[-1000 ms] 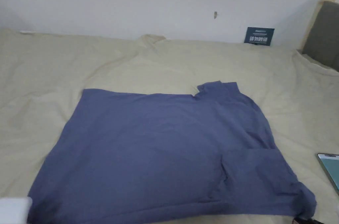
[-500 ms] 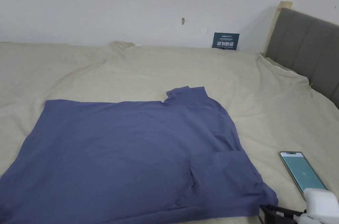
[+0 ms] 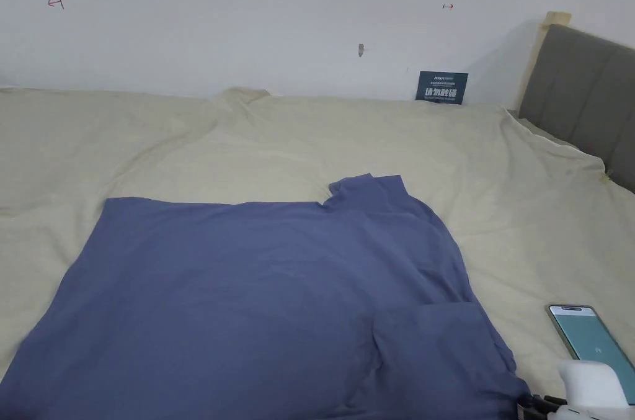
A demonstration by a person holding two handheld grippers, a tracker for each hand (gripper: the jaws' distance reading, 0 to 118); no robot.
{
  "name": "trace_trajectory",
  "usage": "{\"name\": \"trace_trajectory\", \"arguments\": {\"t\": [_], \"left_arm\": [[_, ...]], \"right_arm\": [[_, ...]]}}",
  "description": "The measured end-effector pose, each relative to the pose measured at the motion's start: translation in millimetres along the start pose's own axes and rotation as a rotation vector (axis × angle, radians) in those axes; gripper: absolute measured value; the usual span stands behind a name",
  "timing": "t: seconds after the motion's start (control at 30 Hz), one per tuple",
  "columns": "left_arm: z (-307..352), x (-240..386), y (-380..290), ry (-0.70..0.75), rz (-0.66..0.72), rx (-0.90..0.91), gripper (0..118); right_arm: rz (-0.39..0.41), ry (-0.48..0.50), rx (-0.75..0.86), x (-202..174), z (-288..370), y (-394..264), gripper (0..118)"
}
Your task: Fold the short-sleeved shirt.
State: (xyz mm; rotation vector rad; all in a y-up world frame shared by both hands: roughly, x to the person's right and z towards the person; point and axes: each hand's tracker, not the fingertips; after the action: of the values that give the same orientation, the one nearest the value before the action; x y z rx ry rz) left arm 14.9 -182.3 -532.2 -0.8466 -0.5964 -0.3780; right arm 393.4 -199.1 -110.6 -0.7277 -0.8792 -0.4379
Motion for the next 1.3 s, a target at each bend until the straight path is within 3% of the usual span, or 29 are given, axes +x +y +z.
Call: {"name": "trace_trajectory", "arguments": {"t": [0.13,0.27,0.4,0.7,0.87,0.9,0.93,0.97,1.0,1.03,1.13,1.3], "left_arm": [[1.7,-1.4,8.8,-0.005,0.004,0.002,6],[5.1,-5.3,32.3,-0.021,0.009,0.040,6],[-6.7,-7.5,73.8,-0.061,0.049,0.082,6],[-93.4,21.1,153.9,-0.045,0.014,0.010,6],[-118.9,24.2,162.3,-0.053,0.006,-0.020,8],[-117.5,23.7,162.5,-0.061,0.004,-0.018,16],[-121.6,20.9,163.3,-0.074,-0.002,0.001,38],[-121.1,19.8,163.2,-0.062,-0.005,0.010,81],[-120.0,17.1,163.4,-0.046,-0.013,0.011,106],[-117.4,11.9,161.7,-0.044,-0.001,0.015,118],[-92.6,-5.7,153.5,-0.099,0.092,0.094,118],[-51.1,-20.8,125.5,-0.117,0.087,0.097,118]], "right_arm": [[0.006,-0.020,0.026,3.5,11.4,10.7,2],[-0.061,0.026,0.090,8.2,20.4,38.9,2],[-0.025,0.001,0.118,-2.9,14.3,79.9,2],[-0.126,0.007,0.059,-12.1,-71.8,148.2,2],[-0.067,-0.033,0.010,-19.7,-102.8,148.2,3],[-0.069,-0.036,0.010,-19.0,-104.2,146.2,8],[-0.071,-0.039,0.005,-18.3,-105.0,145.0,26],[-0.069,-0.046,-0.004,-17.9,-104.5,144.6,68],[-0.051,-0.070,-0.022,-16.9,-103.7,143.6,94],[-0.027,-0.090,-0.020,-17.7,-99.5,140.7,99],[0.030,-0.090,0.064,-17.9,-72.0,133.2,98],[0.019,-0.041,0.116,-22.7,-20.1,112.1,98]]}}
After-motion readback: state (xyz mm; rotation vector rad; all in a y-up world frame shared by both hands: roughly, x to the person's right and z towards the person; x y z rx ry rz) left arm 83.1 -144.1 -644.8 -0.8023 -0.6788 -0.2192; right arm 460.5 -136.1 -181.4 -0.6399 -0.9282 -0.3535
